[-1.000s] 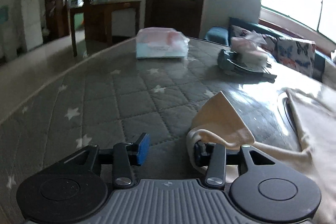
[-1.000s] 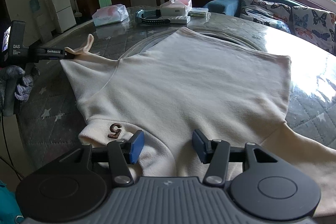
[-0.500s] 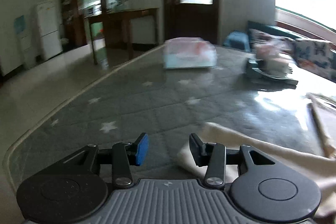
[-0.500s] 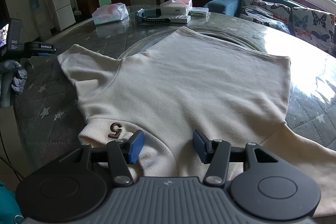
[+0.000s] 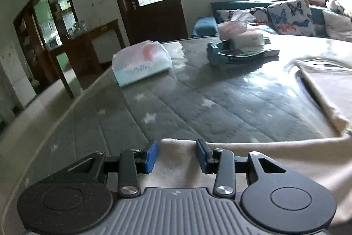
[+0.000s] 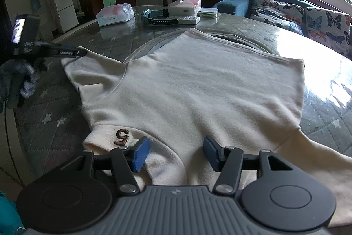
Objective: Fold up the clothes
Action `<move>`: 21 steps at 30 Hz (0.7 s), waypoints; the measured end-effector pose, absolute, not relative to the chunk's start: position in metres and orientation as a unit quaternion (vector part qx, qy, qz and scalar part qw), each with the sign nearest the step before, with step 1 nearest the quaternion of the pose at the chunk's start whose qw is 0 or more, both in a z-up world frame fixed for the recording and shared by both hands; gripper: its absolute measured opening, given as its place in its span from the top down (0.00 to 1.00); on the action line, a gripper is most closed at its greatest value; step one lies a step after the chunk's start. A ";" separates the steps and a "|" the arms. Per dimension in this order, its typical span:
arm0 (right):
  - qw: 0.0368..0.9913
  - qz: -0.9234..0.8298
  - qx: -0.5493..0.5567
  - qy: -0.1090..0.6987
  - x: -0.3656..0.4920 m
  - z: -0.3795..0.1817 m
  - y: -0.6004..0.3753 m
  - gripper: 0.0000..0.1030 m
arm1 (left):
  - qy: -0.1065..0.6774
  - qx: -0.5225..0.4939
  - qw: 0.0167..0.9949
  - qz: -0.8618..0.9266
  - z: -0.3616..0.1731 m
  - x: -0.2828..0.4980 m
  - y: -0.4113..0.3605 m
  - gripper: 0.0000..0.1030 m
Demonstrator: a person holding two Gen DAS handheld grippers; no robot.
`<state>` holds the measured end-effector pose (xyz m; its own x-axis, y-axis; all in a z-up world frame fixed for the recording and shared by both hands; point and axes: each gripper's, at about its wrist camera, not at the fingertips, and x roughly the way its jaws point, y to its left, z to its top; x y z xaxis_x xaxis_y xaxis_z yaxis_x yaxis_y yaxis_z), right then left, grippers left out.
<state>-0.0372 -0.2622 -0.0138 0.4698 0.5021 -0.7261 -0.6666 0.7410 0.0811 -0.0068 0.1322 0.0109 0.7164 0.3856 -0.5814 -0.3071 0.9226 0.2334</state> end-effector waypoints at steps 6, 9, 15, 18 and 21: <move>0.851 0.342 -0.108 0.384 -0.038 -0.014 -0.262 0.43 | 0.319 0.109 0.921 0.197 0.005 0.016 0.135 0.58; 0.851 0.342 -0.108 0.385 -0.038 -0.014 -0.261 0.43 | 0.316 0.119 0.921 0.195 0.004 0.015 0.137 0.55; 0.851 0.342 -0.109 0.384 -0.038 -0.014 -0.261 0.42 | 0.320 0.093 0.921 0.203 0.013 0.012 0.139 0.54; 0.852 0.340 -0.106 0.383 -0.038 -0.014 -0.261 0.42 | 0.310 0.089 0.926 0.196 0.024 0.005 0.128 0.54; 0.854 0.339 -0.107 0.381 -0.039 -0.013 -0.260 0.43 | 0.294 0.087 0.936 0.175 0.038 -0.004 0.109 0.53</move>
<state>-0.0392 -0.2602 -0.0133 0.4799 0.4972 -0.7229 -0.6596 0.7478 0.0764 -0.0044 0.1094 0.0377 0.7658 0.3795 -0.5192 -0.2770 0.9232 0.2663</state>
